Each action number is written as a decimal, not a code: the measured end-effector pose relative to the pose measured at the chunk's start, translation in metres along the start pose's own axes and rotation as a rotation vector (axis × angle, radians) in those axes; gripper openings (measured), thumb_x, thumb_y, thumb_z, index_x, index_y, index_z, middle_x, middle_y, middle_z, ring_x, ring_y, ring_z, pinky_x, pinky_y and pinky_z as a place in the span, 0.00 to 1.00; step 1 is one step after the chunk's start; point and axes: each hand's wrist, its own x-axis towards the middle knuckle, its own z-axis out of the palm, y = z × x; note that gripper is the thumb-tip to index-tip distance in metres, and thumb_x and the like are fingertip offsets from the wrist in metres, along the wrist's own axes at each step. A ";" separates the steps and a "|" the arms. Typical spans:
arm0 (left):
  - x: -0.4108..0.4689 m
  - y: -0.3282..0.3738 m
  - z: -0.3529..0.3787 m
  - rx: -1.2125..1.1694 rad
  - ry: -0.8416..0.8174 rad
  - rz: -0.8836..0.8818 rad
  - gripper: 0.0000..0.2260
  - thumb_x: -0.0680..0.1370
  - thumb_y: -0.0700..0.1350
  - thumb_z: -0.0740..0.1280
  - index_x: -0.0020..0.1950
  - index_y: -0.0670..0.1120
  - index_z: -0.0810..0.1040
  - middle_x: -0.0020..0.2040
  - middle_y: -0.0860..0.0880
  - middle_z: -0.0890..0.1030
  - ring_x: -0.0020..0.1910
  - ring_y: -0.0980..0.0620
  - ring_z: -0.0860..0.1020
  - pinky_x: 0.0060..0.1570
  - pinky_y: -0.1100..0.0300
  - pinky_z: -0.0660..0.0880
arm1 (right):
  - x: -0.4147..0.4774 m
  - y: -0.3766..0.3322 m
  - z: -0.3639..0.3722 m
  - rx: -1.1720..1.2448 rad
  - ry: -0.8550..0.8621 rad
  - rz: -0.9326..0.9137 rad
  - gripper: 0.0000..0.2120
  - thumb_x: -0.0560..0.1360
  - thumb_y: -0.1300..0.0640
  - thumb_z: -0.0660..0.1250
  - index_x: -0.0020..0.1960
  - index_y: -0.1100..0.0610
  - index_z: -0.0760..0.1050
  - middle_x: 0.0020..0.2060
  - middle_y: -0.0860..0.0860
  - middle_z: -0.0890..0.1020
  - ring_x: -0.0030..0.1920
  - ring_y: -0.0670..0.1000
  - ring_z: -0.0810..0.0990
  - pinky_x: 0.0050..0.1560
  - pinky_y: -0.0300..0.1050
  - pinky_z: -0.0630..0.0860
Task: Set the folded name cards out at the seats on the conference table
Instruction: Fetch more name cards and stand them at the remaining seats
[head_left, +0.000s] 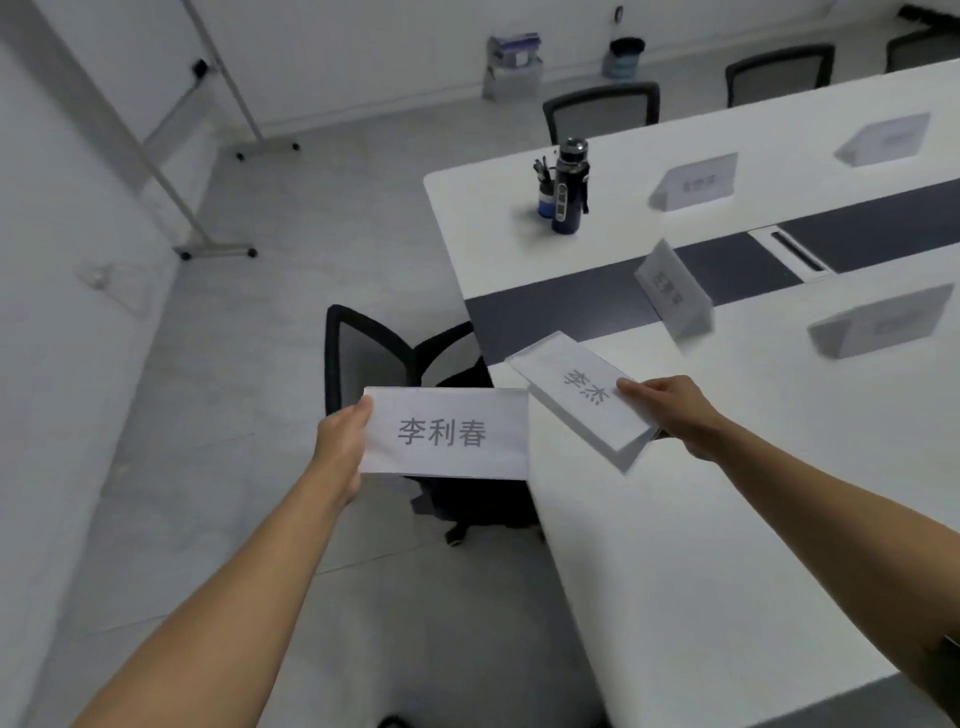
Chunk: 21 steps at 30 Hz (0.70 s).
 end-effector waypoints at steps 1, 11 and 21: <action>0.006 0.008 -0.024 -0.021 0.021 0.020 0.08 0.81 0.47 0.63 0.48 0.43 0.77 0.44 0.46 0.80 0.39 0.47 0.78 0.41 0.56 0.77 | 0.000 -0.015 0.021 -0.002 -0.013 -0.024 0.14 0.77 0.48 0.68 0.44 0.59 0.82 0.41 0.54 0.85 0.38 0.52 0.82 0.38 0.45 0.78; 0.082 0.052 -0.311 -0.025 0.257 0.107 0.11 0.80 0.47 0.63 0.41 0.45 0.77 0.44 0.44 0.80 0.38 0.47 0.78 0.41 0.56 0.75 | -0.006 -0.147 0.289 0.042 -0.081 -0.178 0.14 0.75 0.50 0.71 0.45 0.61 0.83 0.36 0.54 0.84 0.31 0.50 0.80 0.34 0.41 0.77; 0.181 0.046 -0.447 -0.112 0.413 -0.006 0.12 0.80 0.46 0.63 0.38 0.46 0.76 0.45 0.43 0.79 0.43 0.46 0.77 0.50 0.52 0.74 | 0.052 -0.241 0.462 -0.095 -0.216 -0.200 0.13 0.75 0.49 0.71 0.46 0.60 0.83 0.35 0.54 0.85 0.32 0.49 0.83 0.33 0.42 0.80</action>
